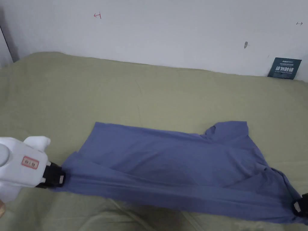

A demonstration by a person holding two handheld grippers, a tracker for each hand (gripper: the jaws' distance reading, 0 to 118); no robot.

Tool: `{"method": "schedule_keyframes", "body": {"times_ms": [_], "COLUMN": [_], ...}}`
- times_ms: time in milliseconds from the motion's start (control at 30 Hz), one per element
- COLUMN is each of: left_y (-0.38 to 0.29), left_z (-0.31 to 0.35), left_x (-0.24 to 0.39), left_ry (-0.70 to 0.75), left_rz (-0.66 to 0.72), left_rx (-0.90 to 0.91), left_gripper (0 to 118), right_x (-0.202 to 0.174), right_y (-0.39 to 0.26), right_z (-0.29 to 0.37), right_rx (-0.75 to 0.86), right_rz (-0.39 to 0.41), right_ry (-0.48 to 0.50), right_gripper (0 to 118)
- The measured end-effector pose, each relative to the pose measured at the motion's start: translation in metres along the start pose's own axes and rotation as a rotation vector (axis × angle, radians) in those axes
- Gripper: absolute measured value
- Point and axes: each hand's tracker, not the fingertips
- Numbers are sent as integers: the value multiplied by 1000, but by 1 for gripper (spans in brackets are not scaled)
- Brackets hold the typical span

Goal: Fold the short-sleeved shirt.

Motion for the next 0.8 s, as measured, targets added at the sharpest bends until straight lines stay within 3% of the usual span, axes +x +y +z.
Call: {"method": "schedule_keyframes", "body": {"times_ms": [200,333,533,567,600,633,667,700,800], "left_y": [-75,-113,-119,-118,-116,-114,-112,-108,-89], "left_z": [-1,-27,-39,-39,-39,-34,-28,-19,10], "left_x": [-6,-17,-23,-24,-26,-25,-25,-24,-24], "left_ry": [-12,-14,-20,-23,-18,-7,3,38,24], "left_rz": [12,78,130,128,115,89,73,60,84], "left_rx": [-50,-122,-92,-93,-102,-103,-99,-96,-22], "left_gripper": [5,5,6,19,40,68,95,98,97], "right_x": [2,10,7,8,7,5,3,2,-3], "right_y": [-62,-96,-104,-100,-98,-97,-95,-93,-77], "right_z": [5,-17,-33,-34,-34,-30,-24,-18,5], "right_rx": [-49,-109,-98,-103,-121,-137,-151,-147,-64], "right_rz": [5,-42,-43,-46,-43,-35,-17,9,10], "right_ry": [-10,-5,-29,-30,-26,-33,-59,-85,-94], "right_gripper": [6,6,6,11,25,46,74,84,82]}}
